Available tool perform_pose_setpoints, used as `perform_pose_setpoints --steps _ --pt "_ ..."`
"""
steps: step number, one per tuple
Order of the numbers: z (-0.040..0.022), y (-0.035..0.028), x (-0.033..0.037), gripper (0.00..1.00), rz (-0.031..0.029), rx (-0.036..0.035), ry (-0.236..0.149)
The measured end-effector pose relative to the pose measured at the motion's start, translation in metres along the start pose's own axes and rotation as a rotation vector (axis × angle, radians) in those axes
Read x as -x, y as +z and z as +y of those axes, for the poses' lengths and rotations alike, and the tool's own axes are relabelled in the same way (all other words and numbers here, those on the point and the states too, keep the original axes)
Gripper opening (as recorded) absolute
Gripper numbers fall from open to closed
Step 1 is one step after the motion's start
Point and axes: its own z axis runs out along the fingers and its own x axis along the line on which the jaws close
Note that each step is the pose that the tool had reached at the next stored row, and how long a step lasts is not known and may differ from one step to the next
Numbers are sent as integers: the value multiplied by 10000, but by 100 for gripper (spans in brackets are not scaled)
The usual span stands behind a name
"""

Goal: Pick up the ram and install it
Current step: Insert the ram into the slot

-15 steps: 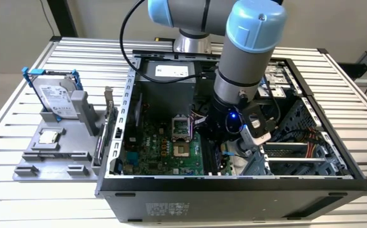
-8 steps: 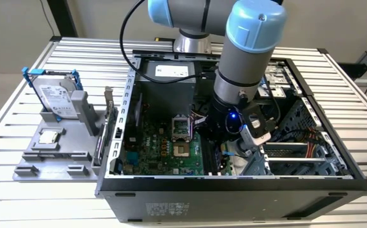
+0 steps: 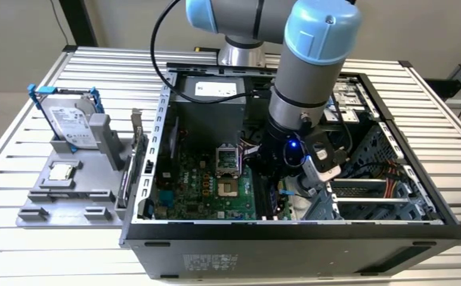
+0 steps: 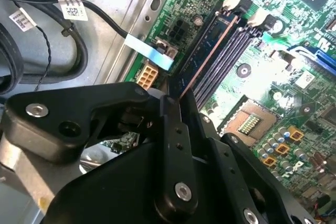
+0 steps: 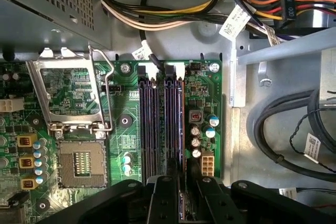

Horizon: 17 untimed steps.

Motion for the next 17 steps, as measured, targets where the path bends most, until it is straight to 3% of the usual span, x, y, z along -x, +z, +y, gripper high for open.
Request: perform_pose_setpoints --steps 8,11,12,17 --pt "-16 -351 3 100 -1 -11 4" --pt "-16 -369 4 100 -1 -14 3" --pt "-17 -369 4 0 -2 -16 3" --pt "-17 -369 3 0 -2 -29 4"
